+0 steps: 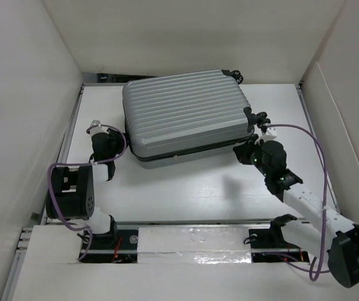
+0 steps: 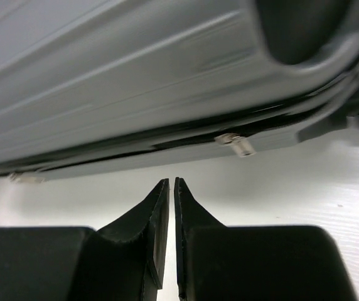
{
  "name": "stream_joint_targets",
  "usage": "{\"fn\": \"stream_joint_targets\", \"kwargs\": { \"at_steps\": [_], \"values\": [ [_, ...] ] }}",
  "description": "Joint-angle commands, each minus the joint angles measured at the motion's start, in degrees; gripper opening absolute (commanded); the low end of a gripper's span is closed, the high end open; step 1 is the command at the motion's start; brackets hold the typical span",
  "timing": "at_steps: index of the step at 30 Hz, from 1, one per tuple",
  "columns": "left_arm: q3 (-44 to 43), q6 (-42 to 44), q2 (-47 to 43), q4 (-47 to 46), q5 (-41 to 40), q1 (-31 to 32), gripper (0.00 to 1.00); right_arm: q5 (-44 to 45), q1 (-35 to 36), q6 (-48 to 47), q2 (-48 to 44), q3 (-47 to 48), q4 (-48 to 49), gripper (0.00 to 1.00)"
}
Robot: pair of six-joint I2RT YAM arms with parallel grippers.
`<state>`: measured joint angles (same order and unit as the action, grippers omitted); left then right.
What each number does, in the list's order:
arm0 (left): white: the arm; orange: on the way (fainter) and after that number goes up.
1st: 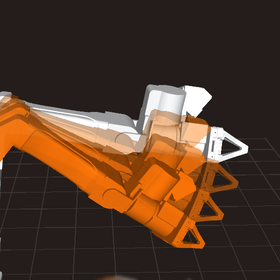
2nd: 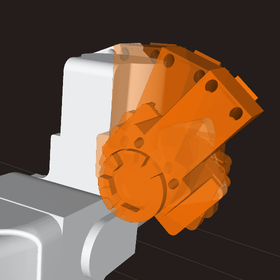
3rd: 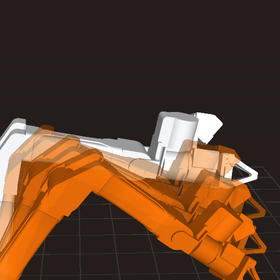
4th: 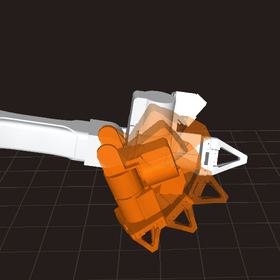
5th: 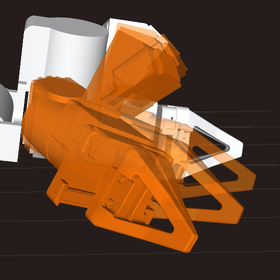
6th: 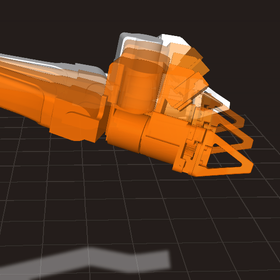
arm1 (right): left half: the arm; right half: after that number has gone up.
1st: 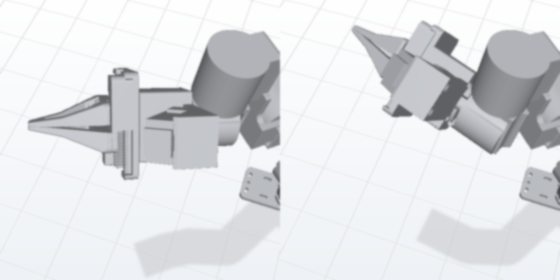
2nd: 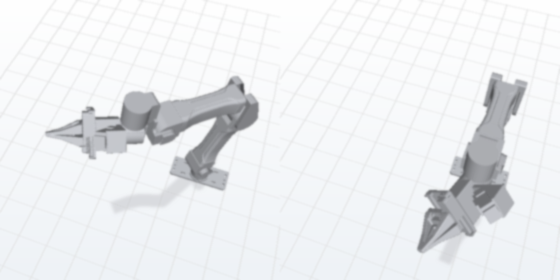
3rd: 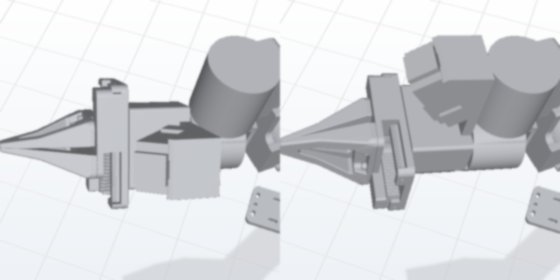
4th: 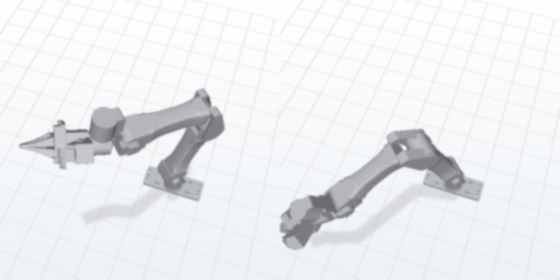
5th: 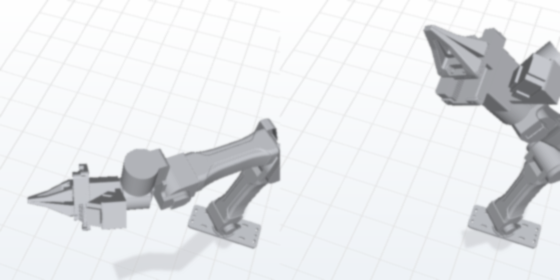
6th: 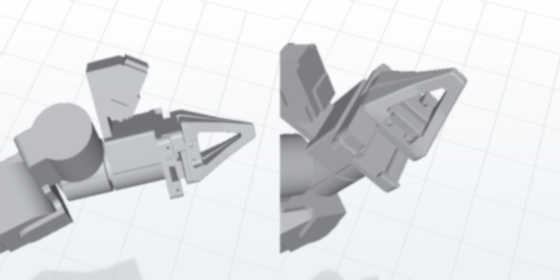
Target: Pack the luggage
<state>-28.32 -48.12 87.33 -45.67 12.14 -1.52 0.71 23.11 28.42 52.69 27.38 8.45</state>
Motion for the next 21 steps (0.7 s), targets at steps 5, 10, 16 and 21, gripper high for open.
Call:
{"fn": "stream_joint_targets", "kwargs": {
  "at_steps": [5,10,16,21],
  "values": [
    [9.1,0.3,-9.9,-3.8,-2.8,3.4,0.00,-2.3,-4.6,-0.6,10.1,7.3,6.8,0.14],
    [16.8,1.2,-19.5,-0.9,-1.1,5.3,0.00,-5.5,-4.6,-1.8,19.0,15.9,8.1,0.16],
    [23.8,0.8,-29.7,2.2,2.5,6.4,0.00,-9.8,-6.2,-5.0,30.3,29.6,8.2,0.18],
    [27.3,1.0,-37.5,5.1,5.2,7.0,0.00,-9.2,-5.6,-6.1,28.0,31.4,1.1,0.32]
  ]
}}
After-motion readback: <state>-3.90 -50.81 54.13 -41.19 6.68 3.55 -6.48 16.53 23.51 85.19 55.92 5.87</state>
